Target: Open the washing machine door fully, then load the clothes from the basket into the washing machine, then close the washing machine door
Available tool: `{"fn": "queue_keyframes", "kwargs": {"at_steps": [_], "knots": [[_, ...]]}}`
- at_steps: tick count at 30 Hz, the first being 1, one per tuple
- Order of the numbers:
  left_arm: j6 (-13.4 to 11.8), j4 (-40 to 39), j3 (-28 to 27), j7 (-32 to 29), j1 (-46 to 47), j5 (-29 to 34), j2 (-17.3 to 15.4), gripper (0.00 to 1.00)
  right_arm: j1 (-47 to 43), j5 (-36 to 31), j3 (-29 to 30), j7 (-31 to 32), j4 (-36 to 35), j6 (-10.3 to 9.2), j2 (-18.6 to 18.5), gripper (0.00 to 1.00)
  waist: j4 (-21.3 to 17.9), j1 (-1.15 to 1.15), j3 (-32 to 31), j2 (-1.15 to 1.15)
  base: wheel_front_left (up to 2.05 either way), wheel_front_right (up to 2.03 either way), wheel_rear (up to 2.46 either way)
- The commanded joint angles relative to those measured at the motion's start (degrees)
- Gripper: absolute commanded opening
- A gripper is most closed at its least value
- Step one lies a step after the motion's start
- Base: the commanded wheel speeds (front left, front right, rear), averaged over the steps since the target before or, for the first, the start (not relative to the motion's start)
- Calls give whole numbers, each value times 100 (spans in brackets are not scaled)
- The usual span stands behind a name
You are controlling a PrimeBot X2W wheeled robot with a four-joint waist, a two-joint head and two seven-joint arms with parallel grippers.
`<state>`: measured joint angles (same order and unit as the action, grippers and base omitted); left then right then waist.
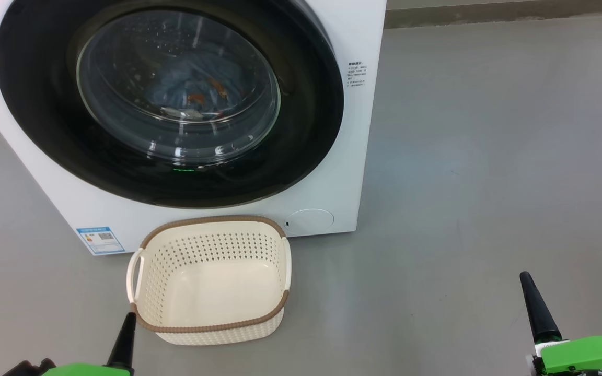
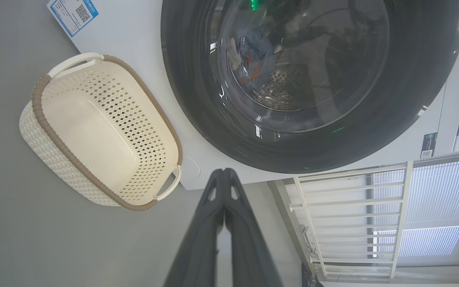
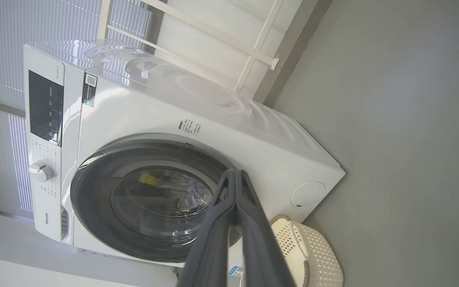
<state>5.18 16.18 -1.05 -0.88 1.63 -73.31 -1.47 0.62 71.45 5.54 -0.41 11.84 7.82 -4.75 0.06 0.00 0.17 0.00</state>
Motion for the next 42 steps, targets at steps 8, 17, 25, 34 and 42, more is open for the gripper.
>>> {"fn": "queue_keyframes", "kwargs": {"at_steps": [8, 17, 25, 34, 42], "knots": [[94, -177, -269, -158, 319, -528, -119, 0, 332, 612, -65, 175, -43, -25, 6, 0, -1, 0, 0, 0, 0, 0, 0], [151, -191, -385, -326, 376, -1095, -128, 0, 421, 1262, -45, 351, 64, -28, 46, 0, -3, 0, 1, 0, 0, 0, 0], [191, -201, -466, -443, 416, -1494, -135, 0, 484, 1717, -31, 475, 139, -31, 75, 0, -4, 0, 1, 0, 0, 0, 0], [231, -211, -546, -560, 456, -1887, -141, 0, 546, 2164, -13, 601, 213, -33, 106, 0, -6, 0, 1, 0, 0, 0, 0], [231, -212, -546, -559, 456, -1887, -141, 0, 547, 2154, -2, 610, 213, -33, 114, 0, -6, 0, 1, 0, 0, 0, 0]]}}
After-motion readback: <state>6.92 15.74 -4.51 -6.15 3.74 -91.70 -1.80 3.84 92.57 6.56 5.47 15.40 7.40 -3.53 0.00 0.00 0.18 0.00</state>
